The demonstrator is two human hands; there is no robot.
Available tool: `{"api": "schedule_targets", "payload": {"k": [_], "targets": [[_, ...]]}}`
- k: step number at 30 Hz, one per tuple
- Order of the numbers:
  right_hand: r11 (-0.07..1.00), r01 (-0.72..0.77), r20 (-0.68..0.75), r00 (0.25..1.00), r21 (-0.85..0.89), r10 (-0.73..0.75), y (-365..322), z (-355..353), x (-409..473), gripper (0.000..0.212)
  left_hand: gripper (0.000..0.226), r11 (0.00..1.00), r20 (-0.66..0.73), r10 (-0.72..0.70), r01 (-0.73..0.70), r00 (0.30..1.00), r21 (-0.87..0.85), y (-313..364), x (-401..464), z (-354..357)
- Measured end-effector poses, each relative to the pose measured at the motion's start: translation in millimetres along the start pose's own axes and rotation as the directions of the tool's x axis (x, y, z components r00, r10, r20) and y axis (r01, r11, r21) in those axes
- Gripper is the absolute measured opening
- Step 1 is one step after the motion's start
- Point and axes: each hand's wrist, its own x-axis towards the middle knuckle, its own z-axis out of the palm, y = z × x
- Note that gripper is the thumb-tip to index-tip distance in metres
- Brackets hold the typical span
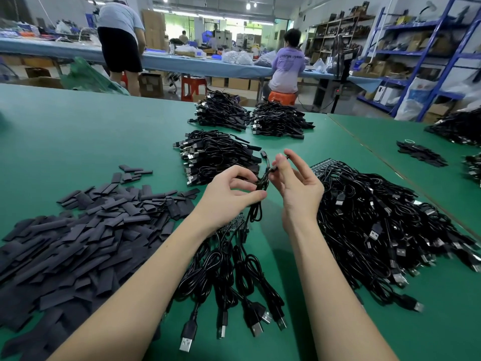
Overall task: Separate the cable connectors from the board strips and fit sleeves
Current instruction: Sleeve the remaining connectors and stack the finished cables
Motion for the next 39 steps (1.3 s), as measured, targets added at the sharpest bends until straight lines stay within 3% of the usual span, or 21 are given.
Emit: {"api": "schedule_targets", "payload": {"k": [5, 10, 13, 16, 19, 23, 27, 31, 34, 36, 39], "targets": [[0.996, -0.088, -0.019, 0.996, 0.030, 0.088, -1, -6, 8, 0.033, 0.017, 0.988, -0.122, 0.152, -0.146, 0.981, 0.053, 6, 4, -5], [0.951, -0.259, -0.034, 0.966, -0.169, 0.257, 7, -16, 10, 0.026, 0.013, 0.963, -0.284, 0.271, -0.261, 0.920, 0.073, 21, 27, -17], [0.893, -0.265, 0.029, 0.955, -0.364, 0.296, 13, -17, 5, 0.016, 0.011, 0.890, -0.298, 0.400, -0.291, 0.867, 0.351, 36, 61, -29], [0.816, -0.181, 0.112, 0.952, -0.550, 0.286, 18, -16, 1, 0.010, 0.012, 0.693, -0.201, 0.498, -0.247, 0.844, 0.678, 50, 104, -43], [0.762, -0.122, 0.147, 0.950, -0.636, 0.275, 23, -13, -1, 0.011, 0.018, 0.531, -0.107, 0.446, -0.167, 0.888, 0.831, 39, 139, -54], [0.711, -0.070, 0.202, 0.935, -0.699, 0.291, 26, -15, -3, 0.013, 0.031, 0.388, -0.009, 0.209, -0.075, 0.978, 0.919, 1, 149, -56], [0.604, 0.052, 0.258, 0.931, -0.795, 0.260, 26, -17, -1, 0.017, 0.038, 0.471, -0.002, 0.284, -0.137, 0.959, 0.872, 7, 143, -57], [0.321, 0.230, 0.340, 0.874, -0.919, 0.348, 19, -16, 2, 0.010, 0.033, 0.587, -0.127, 0.455, -0.190, 0.881, 0.787, 19, 107, -57], [0.184, 0.286, 0.339, 0.838, -0.940, 0.427, 16, -14, 2, 0.016, 0.016, 0.700, -0.193, 0.458, -0.219, 0.868, 0.679, 10, 65, -49], [0.228, 0.264, 0.341, 0.831, -0.937, 0.440, 16, -13, 3, 0.014, 0.008, 0.767, -0.132, 0.358, -0.210, 0.925, 0.607, -2, 41, -43], [0.430, 0.126, 0.340, 0.817, -0.894, 0.466, 13, -16, 2, 0.009, 0.009, 0.847, 0.046, 0.132, -0.137, 0.990, 0.514, -16, 22, -39]]}}
